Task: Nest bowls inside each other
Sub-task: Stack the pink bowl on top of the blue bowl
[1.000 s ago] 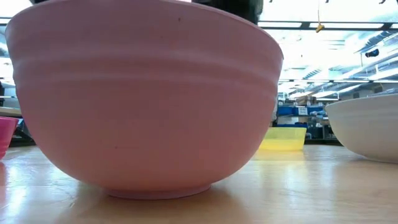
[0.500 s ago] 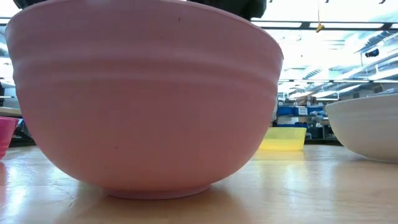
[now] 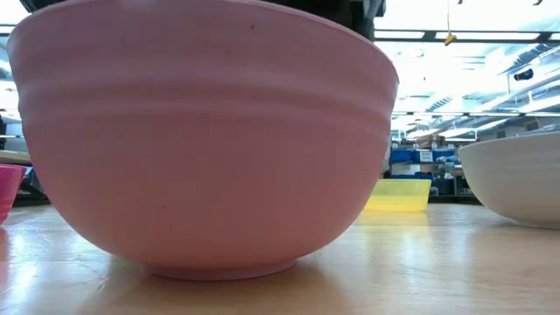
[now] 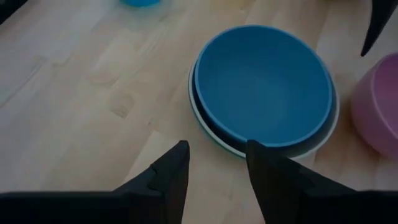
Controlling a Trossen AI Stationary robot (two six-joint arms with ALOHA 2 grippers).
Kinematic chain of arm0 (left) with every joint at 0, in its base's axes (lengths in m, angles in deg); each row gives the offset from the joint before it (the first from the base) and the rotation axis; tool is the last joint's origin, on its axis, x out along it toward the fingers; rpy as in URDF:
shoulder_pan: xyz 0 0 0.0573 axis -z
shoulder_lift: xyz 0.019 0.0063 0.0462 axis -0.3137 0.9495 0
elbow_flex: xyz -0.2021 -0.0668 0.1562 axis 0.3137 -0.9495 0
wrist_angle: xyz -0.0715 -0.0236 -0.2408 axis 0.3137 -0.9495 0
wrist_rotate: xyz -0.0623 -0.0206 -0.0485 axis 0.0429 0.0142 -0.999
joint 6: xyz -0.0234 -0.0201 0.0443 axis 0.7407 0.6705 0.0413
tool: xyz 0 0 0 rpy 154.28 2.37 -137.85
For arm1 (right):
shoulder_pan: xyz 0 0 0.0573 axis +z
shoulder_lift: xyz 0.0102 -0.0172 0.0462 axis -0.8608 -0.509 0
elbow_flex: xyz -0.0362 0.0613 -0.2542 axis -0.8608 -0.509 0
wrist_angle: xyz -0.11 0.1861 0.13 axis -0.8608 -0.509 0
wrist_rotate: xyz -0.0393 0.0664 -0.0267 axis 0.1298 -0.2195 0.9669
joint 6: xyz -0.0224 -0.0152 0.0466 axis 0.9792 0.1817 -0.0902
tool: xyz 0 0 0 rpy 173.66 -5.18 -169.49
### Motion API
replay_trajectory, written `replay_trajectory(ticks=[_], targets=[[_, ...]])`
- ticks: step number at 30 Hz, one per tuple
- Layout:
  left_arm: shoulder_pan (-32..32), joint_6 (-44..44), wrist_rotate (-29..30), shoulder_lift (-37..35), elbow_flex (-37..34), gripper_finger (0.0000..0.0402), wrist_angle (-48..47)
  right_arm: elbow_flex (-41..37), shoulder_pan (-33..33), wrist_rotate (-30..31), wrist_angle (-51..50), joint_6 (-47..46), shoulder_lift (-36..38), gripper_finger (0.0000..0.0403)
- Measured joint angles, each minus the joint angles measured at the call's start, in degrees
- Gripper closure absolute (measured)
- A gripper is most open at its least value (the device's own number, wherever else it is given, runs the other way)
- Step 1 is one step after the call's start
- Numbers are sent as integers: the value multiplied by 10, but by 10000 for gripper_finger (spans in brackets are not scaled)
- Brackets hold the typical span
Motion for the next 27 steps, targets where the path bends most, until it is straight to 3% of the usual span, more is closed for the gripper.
replay_trajectory(ticks=[17, 21, 25, 27], targets=[[0, -15, -3, 0, 0, 234, 5, 0, -2, 21, 69, -23, -67, 224], [0, -25, -3, 0, 0, 234, 5, 0, -4, 12, 91, -31, -86, 272], [0, -40, -2, 0, 0, 234, 7, 0, -5, -6, 100, -29, -88, 366], [0, -43, 1, 0, 0, 234, 9, 0, -5, -4, 96, -20, -85, 390]])
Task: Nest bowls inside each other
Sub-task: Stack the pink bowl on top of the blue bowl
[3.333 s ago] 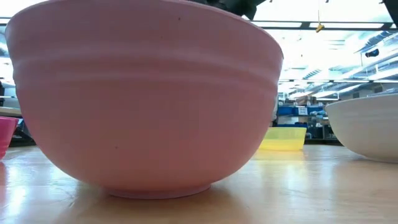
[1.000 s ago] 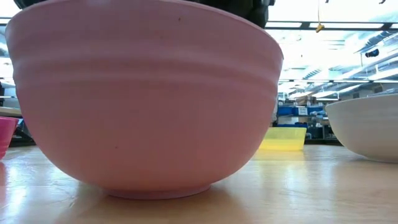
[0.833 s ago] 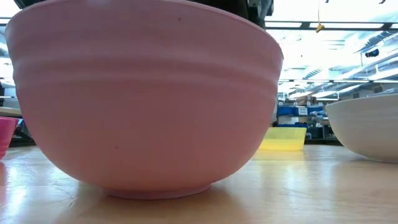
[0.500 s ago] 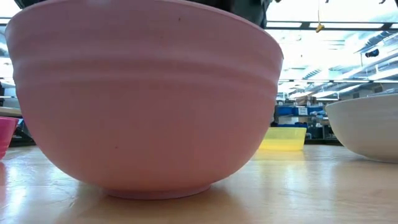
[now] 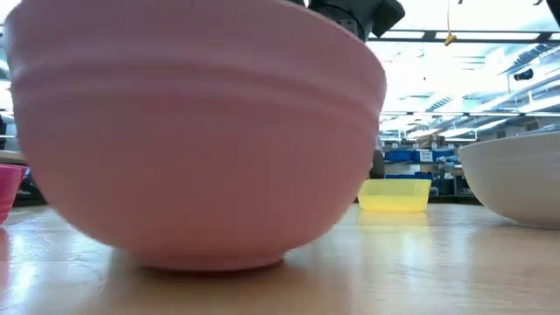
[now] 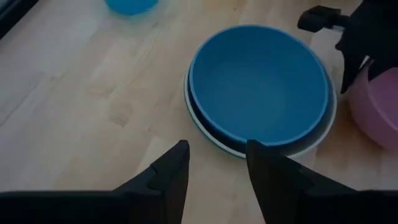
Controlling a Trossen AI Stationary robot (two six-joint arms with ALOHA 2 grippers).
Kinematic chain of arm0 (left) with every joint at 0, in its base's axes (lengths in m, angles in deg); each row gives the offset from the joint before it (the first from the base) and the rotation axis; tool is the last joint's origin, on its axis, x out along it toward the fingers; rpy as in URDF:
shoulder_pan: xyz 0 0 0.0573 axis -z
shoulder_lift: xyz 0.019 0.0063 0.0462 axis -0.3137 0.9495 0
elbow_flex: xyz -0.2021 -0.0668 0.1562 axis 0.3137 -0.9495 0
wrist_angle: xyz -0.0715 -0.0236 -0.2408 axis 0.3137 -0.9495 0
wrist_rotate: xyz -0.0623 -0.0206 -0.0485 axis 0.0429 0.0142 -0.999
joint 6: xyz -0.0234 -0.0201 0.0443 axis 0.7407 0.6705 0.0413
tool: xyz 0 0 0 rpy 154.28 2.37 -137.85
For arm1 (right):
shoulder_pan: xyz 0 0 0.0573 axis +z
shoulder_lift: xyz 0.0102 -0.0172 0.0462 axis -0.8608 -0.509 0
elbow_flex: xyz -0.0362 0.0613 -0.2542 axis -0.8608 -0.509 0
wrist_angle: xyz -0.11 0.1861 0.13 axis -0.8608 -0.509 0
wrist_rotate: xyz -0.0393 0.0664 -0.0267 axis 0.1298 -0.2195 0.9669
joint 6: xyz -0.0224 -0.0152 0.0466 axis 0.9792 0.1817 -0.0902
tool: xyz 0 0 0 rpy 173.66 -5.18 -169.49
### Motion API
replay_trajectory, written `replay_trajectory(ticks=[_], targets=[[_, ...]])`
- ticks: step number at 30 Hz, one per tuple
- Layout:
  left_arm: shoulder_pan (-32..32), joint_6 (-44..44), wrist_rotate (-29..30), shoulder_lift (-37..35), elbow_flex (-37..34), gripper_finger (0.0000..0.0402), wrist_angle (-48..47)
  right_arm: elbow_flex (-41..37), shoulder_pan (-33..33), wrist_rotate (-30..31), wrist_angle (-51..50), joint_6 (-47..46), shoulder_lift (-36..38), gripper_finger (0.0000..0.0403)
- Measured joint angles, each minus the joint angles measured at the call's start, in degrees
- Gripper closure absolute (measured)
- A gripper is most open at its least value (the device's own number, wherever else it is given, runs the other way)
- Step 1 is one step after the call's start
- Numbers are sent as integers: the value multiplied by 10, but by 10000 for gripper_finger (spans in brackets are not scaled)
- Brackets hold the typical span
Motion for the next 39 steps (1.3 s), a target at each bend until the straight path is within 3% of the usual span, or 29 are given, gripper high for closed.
replay_trajectory(ticks=[7, 12, 16, 28, 33, 39], targets=[[0, 0, 5, 0, 0, 234, 4, 0, 1, 8, -14, 5, 62, 398], [0, -1, 5, 0, 0, 234, 30, 0, -6, 64, -39, 25, 120, 400], [0, -2, 7, 0, 0, 234, 52, 0, -47, 91, -44, 61, 127, 401], [0, 0, 7, 0, 0, 234, 117, 0, -165, 87, -36, 163, 121, 401], [0, 0, 7, 0, 0, 234, 138, 0, -181, 85, -30, 194, 121, 382], [0, 0, 19, 0, 0, 234, 151, 0, -185, 73, -24, 205, 121, 323]])
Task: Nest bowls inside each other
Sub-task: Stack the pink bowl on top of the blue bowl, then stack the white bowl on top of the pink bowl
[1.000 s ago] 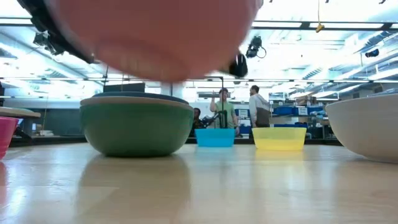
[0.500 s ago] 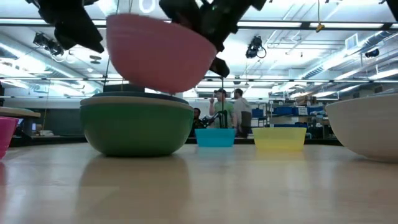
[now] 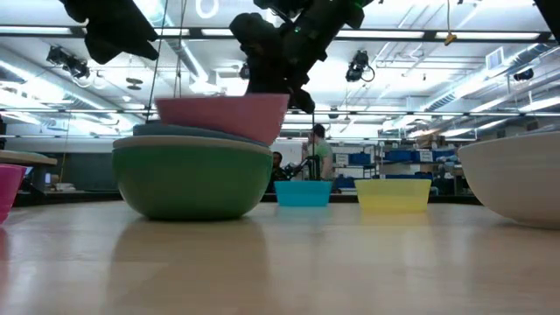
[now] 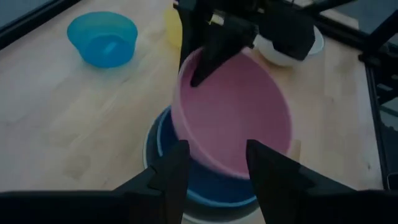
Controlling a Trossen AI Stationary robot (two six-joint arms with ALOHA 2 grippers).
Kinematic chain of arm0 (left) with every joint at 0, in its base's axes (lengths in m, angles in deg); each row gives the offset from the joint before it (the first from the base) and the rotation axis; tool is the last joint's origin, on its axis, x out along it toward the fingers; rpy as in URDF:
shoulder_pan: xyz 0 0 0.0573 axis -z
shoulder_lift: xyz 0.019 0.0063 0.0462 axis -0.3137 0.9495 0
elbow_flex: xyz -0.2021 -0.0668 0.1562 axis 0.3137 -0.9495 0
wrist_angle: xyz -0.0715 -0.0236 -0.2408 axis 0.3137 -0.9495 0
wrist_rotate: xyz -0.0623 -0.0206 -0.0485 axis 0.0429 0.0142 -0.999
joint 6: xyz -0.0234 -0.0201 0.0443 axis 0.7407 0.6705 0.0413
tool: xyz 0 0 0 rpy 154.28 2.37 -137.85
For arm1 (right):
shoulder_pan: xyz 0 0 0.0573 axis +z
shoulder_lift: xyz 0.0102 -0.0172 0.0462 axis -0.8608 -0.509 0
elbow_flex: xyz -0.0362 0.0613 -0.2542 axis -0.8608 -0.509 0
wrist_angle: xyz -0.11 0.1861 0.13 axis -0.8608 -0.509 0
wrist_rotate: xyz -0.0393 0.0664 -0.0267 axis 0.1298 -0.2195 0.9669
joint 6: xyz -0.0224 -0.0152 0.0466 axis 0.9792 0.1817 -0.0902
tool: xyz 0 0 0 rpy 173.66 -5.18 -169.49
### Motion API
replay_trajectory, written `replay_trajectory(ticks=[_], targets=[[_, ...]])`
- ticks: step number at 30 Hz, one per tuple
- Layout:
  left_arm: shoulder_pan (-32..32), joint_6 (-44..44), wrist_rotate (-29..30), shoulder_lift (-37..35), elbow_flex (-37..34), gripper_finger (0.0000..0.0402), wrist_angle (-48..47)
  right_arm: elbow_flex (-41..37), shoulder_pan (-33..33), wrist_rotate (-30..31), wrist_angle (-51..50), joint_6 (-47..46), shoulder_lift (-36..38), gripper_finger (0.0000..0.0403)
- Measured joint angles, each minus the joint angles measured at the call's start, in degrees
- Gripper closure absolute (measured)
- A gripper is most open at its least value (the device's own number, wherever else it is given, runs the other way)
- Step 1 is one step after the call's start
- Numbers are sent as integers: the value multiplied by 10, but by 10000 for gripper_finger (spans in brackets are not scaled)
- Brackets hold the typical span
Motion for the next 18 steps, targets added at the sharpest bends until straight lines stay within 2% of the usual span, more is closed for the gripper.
replay_trajectory(ticks=[8, 16, 18], targets=[[0, 0, 9, 0, 0, 234, -1, 0, 0, -3, -3, 2, 0, 257], [0, 0, 11, 0, 0, 234, -2, 0, 4, 8, -83, 14, 26, 251], [0, 0, 11, 0, 0, 234, -3, 0, 10, 26, -132, 15, 42, 252]])
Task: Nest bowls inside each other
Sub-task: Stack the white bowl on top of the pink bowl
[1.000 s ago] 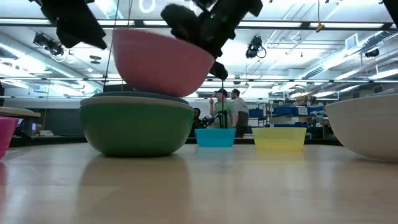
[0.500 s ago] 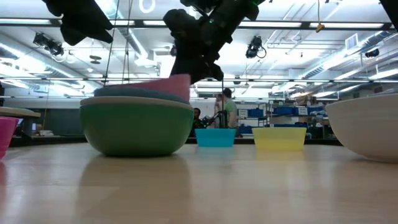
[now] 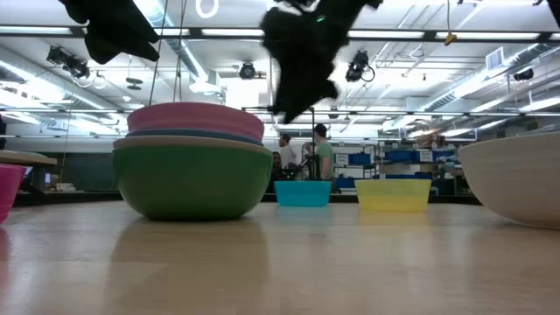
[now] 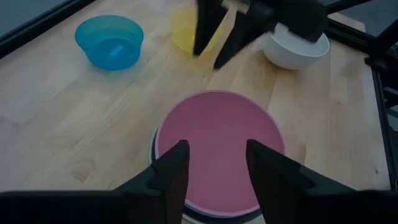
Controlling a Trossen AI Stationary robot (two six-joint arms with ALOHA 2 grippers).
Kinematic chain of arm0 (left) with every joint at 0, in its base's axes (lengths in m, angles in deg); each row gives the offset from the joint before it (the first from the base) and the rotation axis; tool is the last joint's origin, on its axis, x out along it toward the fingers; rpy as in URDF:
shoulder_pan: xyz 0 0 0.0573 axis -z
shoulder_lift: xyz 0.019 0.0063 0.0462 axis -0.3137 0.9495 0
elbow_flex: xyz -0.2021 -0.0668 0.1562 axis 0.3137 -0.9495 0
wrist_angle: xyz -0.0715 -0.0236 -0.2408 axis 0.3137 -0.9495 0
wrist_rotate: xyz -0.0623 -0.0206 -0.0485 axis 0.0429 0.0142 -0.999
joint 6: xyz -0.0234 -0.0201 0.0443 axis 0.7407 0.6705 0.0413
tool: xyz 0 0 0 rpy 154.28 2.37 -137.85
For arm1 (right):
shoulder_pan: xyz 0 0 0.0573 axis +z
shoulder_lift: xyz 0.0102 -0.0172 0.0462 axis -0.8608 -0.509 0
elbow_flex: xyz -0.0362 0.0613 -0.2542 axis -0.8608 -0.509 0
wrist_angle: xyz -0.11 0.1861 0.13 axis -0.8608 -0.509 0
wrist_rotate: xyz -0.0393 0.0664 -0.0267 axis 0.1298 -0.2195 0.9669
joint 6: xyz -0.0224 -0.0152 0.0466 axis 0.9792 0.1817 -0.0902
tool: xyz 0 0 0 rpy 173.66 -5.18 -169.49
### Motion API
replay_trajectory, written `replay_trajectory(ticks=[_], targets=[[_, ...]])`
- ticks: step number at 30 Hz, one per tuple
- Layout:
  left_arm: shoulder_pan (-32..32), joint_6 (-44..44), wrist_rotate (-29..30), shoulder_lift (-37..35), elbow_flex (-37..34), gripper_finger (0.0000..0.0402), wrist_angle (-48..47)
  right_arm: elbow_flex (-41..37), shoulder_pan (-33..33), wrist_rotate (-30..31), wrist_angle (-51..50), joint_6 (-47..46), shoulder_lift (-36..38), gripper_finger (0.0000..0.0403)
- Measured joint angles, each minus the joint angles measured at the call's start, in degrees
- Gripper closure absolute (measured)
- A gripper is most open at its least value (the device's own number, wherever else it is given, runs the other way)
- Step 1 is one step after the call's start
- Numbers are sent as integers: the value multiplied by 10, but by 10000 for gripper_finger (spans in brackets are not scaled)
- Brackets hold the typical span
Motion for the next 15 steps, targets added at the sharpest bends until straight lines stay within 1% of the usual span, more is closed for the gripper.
replay_trajectory(ticks=[2, 5, 8, 11, 15], targets=[[0, 0, 0, 0, 0, 234, 0, 0, 8, 34, -76, -1, 20, 252], [0, 0, 0, 0, 0, 234, 1, 0, 21, 77, -212, -40, 56, 252], [0, 0, 12, 0, 0, 234, 1, 0, 38, 85, -314, -104, 93, 248], [0, 0, 35, 0, 0, 234, 1, 0, 68, 83, -368, -162, 127, 242], [0, -1, 54, 0, 0, 234, 1, 0, 110, 70, -394, -239, 163, 234]])
